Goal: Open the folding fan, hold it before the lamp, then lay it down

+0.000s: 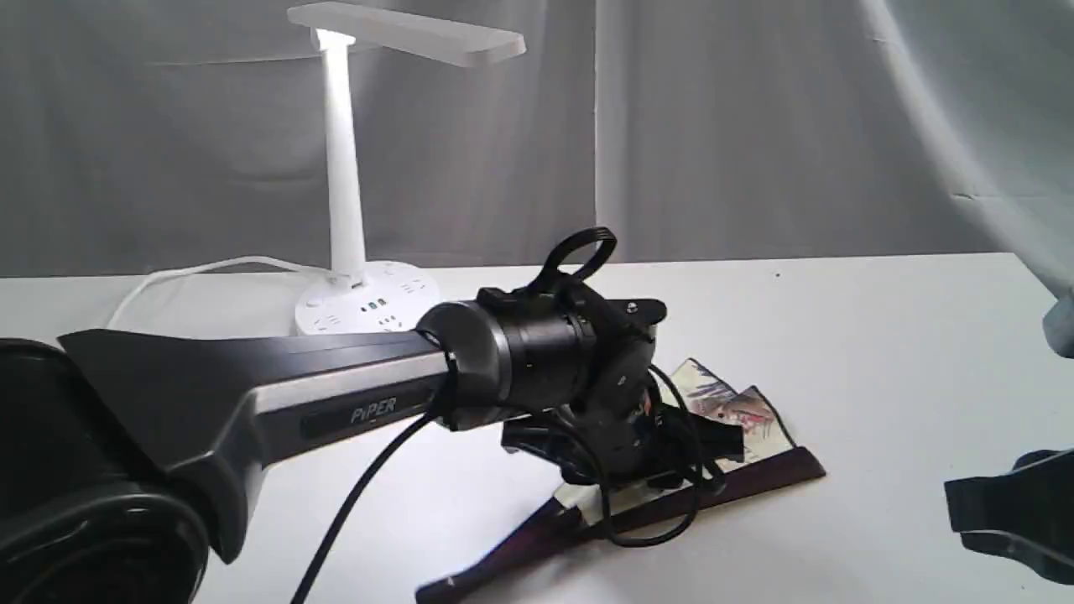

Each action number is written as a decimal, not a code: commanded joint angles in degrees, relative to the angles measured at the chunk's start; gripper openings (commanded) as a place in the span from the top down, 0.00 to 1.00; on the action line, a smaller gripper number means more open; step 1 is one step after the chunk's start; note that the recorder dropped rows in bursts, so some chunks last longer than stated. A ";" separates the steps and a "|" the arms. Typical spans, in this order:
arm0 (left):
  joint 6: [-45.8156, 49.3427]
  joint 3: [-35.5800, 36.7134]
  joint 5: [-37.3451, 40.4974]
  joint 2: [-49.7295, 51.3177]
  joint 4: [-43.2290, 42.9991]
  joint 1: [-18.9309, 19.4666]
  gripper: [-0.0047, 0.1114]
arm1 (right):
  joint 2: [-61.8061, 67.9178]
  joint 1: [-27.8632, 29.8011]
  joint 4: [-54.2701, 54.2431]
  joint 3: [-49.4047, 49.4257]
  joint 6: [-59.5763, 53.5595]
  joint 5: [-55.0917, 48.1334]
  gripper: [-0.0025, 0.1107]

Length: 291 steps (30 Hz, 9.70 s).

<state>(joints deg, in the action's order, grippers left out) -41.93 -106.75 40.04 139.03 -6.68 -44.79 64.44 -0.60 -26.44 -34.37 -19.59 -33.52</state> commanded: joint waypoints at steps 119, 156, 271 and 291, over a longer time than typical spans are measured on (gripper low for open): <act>34.90 33.81 14.01 -28.35 7.81 20.82 0.86 | 47.98 -10.19 -73.51 -13.09 -28.95 4.46 0.48; 34.63 33.81 12.61 -28.35 7.93 20.82 0.86 | 52.01 -12.00 -73.51 -13.05 -21.54 1.46 0.53; 55.57 53.14 -34.58 -42.37 43.12 20.82 0.78 | 51.78 -3.40 -68.61 -15.05 -54.46 -36.45 0.98; 87.76 41.13 -14.39 -26.64 93.23 20.82 0.55 | 51.78 -3.40 -68.06 -15.05 -53.74 -36.45 0.98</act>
<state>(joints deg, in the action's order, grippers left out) 40.23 -65.25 24.67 112.20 80.48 -24.04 116.26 -4.10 -94.31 -49.21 -73.17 -68.51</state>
